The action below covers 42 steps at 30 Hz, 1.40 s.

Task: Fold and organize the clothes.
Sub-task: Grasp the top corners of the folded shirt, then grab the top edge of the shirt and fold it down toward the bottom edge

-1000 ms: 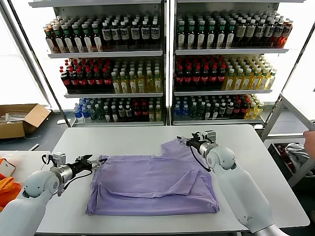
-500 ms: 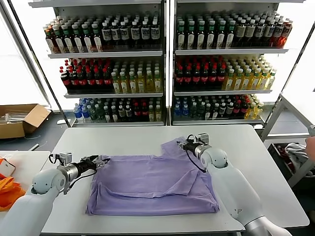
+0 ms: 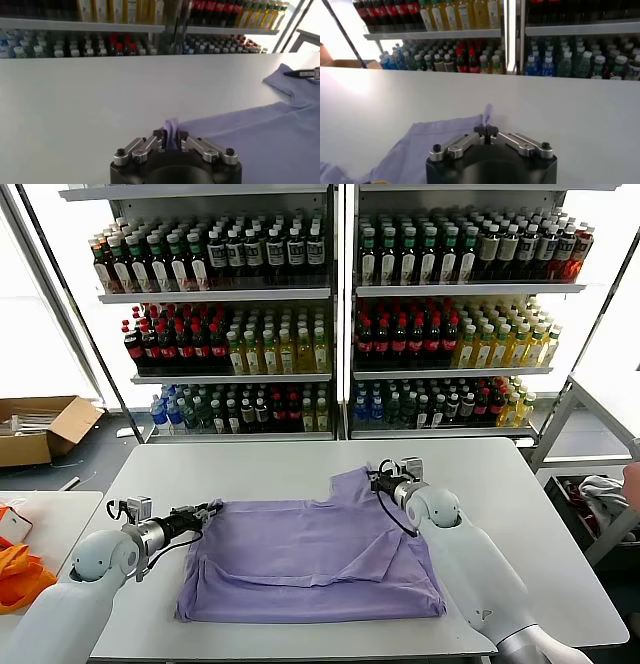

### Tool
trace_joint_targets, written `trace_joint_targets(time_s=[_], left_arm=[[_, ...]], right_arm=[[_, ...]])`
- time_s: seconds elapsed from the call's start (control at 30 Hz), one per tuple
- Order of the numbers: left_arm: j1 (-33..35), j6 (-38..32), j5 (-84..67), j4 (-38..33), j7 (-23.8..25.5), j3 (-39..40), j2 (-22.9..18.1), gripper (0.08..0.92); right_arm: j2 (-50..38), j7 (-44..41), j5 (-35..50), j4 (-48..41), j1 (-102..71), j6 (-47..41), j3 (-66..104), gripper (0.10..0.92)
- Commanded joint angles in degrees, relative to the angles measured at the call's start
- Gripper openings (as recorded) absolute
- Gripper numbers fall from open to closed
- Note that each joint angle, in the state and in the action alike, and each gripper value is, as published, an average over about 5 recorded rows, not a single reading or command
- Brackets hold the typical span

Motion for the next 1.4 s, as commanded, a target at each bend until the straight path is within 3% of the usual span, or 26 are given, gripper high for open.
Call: trace_joint_targets(time_s=[0.03,0.13,0.3,0.6,0.8,1.07,1.4], left_arm=[[-0.38,0.18,-1.03,-0.95,-0.13,-0.69,0.26,0.156],[0.49,0.17,-1.66,-3.34,-0.54,-1.73,0.85,0.101],[4.19,-0.04,-3.0,-9.82,-1.45,-5.67,1.86,0.088],[18.04,0.09,-5.11,-25.81,-4.16,-13.21,4.76,0.087],[28.38,0.22,-2.71,-32.04,-5.74,-18.04,5.11,0.087],[41.71,0.21,0.6,-36.75,-4.67,-23.04,3.61,0.087],[45.97,0.2,8.27,-37.44,-4.16,-24.03,1.12,0.087]], right_arm=[[-0.58,1.5,3.68,7.78,-1.09,0.03,0.35,0.107],[-1.41,2.73,5.62,11.58,-2.44,0.02,1.14,0.107],[-4.83,4.58,8.05,21.92,-8.19,0.05,3.02,0.107],[-14.36,7.01,12.89,42.73,-26.21,0.04,14.23,0.107],[-18.0,6.44,13.49,52.93,-40.7,0.07,24.9,0.107],[-17.57,3.84,9.23,57.65,-60.03,0.53,33.26,0.107],[-14.45,2.57,5.5,59.89,-66.9,1.06,33.77,0.132]])
